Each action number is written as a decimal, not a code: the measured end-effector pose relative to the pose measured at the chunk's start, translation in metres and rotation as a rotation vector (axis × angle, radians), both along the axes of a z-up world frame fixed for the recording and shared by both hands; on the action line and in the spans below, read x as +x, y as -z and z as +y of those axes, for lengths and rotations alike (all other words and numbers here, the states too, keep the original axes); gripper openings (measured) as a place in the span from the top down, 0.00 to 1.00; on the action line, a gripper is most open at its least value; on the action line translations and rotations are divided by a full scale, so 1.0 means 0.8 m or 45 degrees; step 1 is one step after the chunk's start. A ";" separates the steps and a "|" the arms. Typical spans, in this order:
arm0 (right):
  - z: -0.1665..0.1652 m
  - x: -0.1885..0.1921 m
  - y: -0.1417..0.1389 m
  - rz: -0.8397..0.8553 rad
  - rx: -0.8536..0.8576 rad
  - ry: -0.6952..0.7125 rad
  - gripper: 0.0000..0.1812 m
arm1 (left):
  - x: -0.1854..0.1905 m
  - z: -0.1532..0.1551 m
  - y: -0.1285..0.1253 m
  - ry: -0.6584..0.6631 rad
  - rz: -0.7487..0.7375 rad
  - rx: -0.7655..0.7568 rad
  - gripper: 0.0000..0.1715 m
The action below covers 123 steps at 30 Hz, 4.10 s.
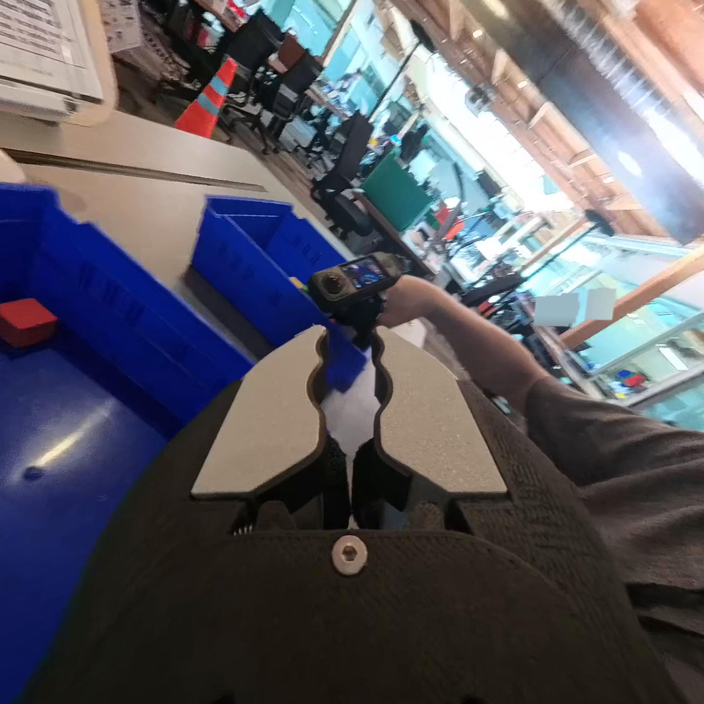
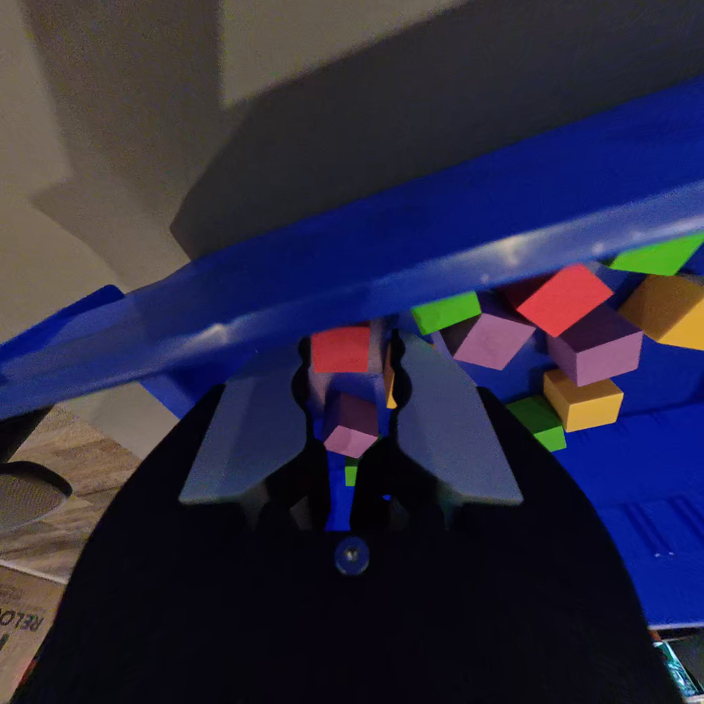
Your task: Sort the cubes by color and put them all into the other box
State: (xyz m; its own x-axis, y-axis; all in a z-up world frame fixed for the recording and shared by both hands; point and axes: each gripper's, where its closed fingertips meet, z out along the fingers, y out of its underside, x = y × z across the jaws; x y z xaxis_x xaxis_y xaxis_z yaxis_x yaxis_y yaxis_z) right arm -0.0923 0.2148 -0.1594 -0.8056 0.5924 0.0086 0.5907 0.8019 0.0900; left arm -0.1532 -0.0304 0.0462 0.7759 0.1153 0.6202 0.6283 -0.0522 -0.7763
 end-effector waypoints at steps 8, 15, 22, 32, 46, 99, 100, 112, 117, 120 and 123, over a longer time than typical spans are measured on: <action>0.010 0.004 -0.056 0.196 -0.057 0.044 0.77 | -0.028 0.004 0.096 0.088 0.191 -0.836 0.76; 0.022 0.022 -0.077 0.381 -0.117 0.053 0.77 | 0.017 0.002 0.216 0.442 0.244 -1.280 0.62; 0.032 0.031 -0.058 0.359 -0.121 0.063 0.78 | 0.033 0.015 0.230 0.513 0.085 -1.271 0.62; 0.023 0.020 -0.067 0.427 -0.166 0.043 0.79 | 0.011 0.004 0.242 0.508 0.230 -1.517 0.57; 0.017 0.031 -0.066 0.421 -0.173 0.025 0.80 | 0.008 0.004 0.235 0.530 0.439 -1.567 0.59; -0.030 0.021 -0.137 0.441 -0.456 -0.093 0.85 | 0.059 -0.020 -0.049 0.463 -0.278 0.432 0.88; -0.035 0.019 -0.128 0.424 -0.468 -0.105 0.85 | 0.057 -0.022 -0.050 0.445 -0.259 0.431 0.89; -0.064 0.005 -0.055 0.268 -0.633 -0.155 0.85 | 0.054 -0.028 -0.042 0.415 -0.205 0.343 0.91; -0.052 0.002 -0.043 0.243 -0.576 -0.186 0.85 | 0.051 -0.027 -0.041 0.410 -0.194 0.332 0.91; -0.050 0.001 -0.035 0.246 -0.544 -0.234 0.85 | 0.049 -0.026 -0.040 0.405 -0.187 0.323 0.91; -0.042 -0.001 -0.031 0.244 -0.451 -0.269 0.85 | 0.046 -0.025 -0.035 0.388 -0.178 0.299 0.91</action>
